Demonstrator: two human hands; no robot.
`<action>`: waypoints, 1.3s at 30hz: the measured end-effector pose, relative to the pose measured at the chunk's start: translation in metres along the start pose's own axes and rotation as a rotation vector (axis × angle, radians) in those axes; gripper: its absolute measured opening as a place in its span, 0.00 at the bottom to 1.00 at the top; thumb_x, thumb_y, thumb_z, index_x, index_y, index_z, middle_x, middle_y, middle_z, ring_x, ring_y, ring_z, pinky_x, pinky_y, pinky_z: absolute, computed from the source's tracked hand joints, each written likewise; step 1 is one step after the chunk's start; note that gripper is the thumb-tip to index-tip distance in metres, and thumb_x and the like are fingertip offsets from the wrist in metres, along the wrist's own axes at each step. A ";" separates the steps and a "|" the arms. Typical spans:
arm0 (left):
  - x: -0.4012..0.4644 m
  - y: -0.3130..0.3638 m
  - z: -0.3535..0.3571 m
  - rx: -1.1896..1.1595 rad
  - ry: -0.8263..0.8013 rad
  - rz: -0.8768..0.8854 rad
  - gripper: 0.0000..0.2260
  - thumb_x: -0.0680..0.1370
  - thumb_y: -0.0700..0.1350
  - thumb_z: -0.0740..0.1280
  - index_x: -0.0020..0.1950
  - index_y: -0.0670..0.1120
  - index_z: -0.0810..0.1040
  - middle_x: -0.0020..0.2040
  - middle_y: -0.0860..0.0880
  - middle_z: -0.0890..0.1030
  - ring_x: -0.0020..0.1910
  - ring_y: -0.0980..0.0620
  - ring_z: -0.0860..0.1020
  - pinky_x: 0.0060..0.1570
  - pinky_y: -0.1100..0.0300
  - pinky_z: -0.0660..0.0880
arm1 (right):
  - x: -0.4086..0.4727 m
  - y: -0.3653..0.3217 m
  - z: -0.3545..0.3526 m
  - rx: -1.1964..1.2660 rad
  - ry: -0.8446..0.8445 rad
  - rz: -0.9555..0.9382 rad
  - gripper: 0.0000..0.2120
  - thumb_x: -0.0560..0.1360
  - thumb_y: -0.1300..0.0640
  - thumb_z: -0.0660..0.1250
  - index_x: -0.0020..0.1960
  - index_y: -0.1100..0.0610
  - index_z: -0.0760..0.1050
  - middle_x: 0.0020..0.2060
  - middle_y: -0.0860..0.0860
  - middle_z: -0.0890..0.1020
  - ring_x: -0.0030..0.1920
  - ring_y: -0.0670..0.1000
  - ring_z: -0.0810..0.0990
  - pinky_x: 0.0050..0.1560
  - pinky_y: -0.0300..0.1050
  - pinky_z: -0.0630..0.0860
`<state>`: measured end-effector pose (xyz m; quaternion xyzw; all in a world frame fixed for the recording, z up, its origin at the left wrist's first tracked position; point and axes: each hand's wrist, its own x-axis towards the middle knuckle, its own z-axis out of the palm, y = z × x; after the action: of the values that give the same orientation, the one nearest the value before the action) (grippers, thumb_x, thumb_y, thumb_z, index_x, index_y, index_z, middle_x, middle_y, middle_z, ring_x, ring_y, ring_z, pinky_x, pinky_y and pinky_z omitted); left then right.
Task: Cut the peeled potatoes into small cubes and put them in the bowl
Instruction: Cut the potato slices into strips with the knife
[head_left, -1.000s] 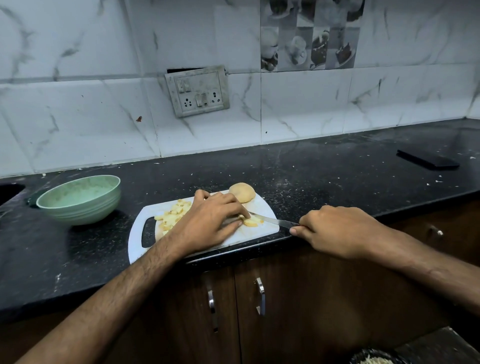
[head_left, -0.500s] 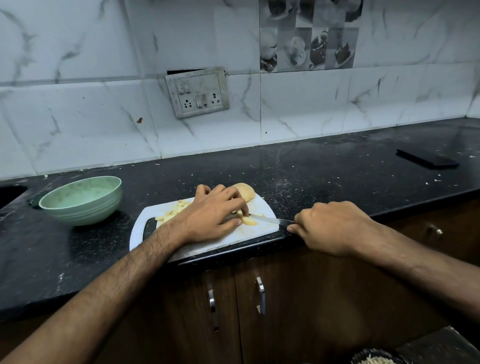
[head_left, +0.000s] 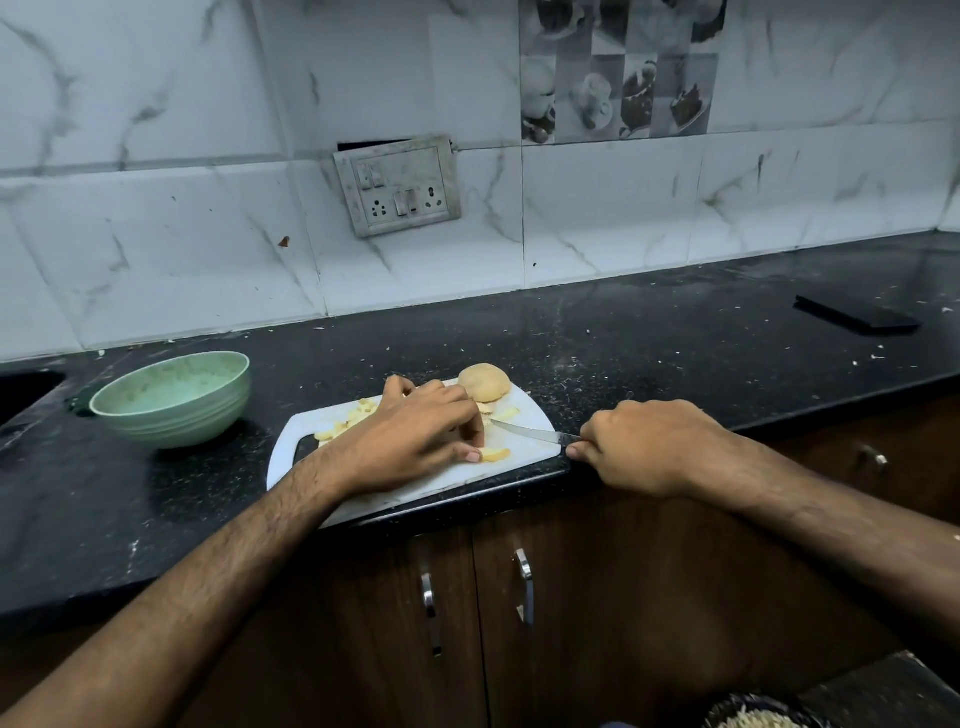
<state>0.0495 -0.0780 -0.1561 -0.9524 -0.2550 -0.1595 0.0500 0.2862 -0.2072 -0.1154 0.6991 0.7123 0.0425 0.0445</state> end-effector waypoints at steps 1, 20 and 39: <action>-0.003 0.000 0.000 -0.004 0.020 -0.015 0.17 0.78 0.67 0.54 0.52 0.58 0.74 0.49 0.63 0.73 0.52 0.62 0.69 0.56 0.52 0.59 | 0.000 0.000 -0.001 0.005 -0.002 0.000 0.18 0.83 0.41 0.52 0.55 0.48 0.76 0.56 0.52 0.81 0.57 0.57 0.79 0.49 0.51 0.70; -0.033 0.006 0.014 -0.212 0.242 -0.090 0.05 0.77 0.48 0.73 0.53 0.55 0.84 0.45 0.68 0.76 0.50 0.70 0.74 0.48 0.51 0.61 | -0.018 -0.011 0.009 0.035 0.060 -0.065 0.16 0.83 0.40 0.49 0.43 0.46 0.67 0.51 0.51 0.81 0.54 0.57 0.80 0.45 0.49 0.68; -0.034 -0.001 0.018 -0.278 0.258 -0.086 0.08 0.76 0.55 0.71 0.52 0.56 0.86 0.45 0.60 0.80 0.46 0.59 0.79 0.49 0.40 0.76 | -0.008 -0.011 0.011 0.028 0.133 -0.122 0.19 0.82 0.38 0.48 0.46 0.48 0.71 0.50 0.51 0.81 0.52 0.57 0.80 0.44 0.50 0.69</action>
<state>0.0264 -0.0898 -0.1841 -0.9099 -0.2625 -0.3161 -0.0568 0.2767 -0.2158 -0.1274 0.6505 0.7556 0.0764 -0.0103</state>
